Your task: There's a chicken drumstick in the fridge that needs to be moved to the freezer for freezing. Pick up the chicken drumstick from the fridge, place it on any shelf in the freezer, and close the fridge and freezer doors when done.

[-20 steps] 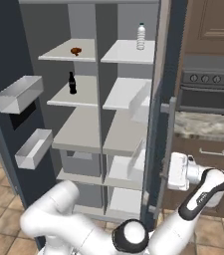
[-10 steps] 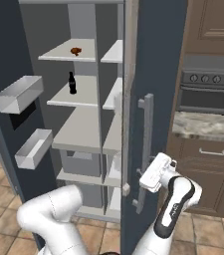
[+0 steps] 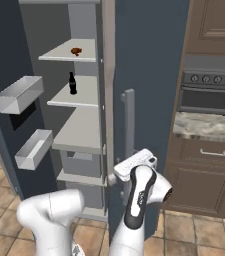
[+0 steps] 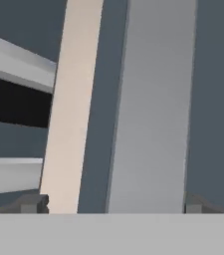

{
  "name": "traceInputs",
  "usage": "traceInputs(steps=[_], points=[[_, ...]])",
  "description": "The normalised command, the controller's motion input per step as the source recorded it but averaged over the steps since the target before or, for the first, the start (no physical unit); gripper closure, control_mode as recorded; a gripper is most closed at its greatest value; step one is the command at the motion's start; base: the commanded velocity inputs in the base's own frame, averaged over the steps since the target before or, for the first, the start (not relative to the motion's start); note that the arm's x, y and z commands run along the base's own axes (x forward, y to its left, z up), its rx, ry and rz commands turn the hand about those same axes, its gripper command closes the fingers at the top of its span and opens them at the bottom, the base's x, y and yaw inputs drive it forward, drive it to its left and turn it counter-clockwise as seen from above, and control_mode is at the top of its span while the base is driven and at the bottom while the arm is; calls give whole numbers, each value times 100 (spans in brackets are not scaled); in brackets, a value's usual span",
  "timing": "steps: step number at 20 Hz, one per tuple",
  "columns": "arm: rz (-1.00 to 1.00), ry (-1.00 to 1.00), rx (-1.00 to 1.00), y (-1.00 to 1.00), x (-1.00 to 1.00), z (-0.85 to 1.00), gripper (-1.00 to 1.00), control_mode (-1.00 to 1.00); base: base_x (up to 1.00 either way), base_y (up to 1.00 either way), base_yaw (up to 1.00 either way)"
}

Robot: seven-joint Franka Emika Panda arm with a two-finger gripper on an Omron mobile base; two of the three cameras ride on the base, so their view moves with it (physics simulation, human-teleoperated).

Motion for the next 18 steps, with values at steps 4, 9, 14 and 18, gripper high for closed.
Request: traceInputs(steps=[4,9,14,18], points=[[-12,16,-5,30,15,29,-100,-100,0,0,0],[-10,19,-7,28,27,16,-100,-100,0,0,0],[-5,28,-8,39,56,0,-100,-100,0,0,0],[-1,7,-4,36,47,0,-100,-100,0,0,0]])
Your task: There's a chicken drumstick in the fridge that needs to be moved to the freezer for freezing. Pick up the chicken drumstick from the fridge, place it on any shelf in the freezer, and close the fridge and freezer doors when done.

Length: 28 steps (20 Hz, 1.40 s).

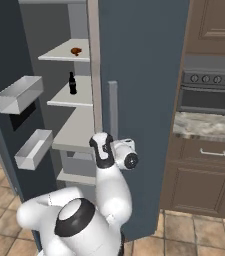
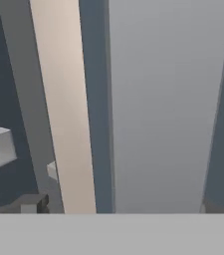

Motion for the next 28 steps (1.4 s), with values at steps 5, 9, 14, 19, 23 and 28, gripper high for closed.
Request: traceInputs(steps=[5,9,14,19,23,28], points=[[0,0,0,19,43,0,-100,-100,0,0,0],[0,0,0,13,50,0,-100,-100,0,0,0],[-1,0,0,20,55,0,-100,-100,0,0,0],[-3,0,0,24,56,0,-100,-100,0,0,0],[-4,0,0,22,48,0,-100,-100,0,0,0],[-4,1,0,18,50,0,-100,-100,0,0,0]])
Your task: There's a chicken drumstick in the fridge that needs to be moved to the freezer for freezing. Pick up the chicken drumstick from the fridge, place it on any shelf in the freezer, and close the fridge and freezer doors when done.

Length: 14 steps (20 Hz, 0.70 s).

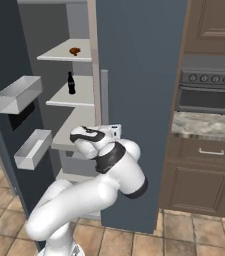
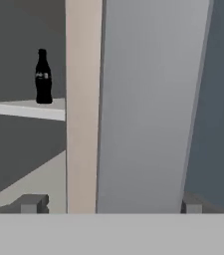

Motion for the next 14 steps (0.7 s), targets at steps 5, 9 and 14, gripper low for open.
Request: traceInputs(steps=[5,9,14], points=[[-3,2,0,3,36,1,-100,-100,0,0,0],[-8,4,1,-4,-19,31,-100,-100,0,0,0],[-9,3,0,-26,-40,67,-100,-100,0,0,0]])
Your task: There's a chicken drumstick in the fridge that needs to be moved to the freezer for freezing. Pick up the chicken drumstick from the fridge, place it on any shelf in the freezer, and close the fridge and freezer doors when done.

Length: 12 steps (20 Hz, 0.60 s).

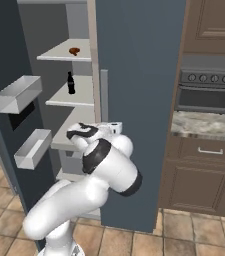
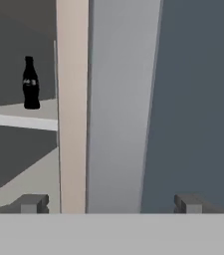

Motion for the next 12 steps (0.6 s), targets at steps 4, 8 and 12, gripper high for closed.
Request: traceInputs(steps=[4,8,12], points=[[-9,0,0,-31,-58,55,-100,-100,0,0,0],[-6,0,0,-13,-65,64,-100,-100,0,0,0],[-2,0,1,-1,-59,74,-100,-100,0,0,0]])
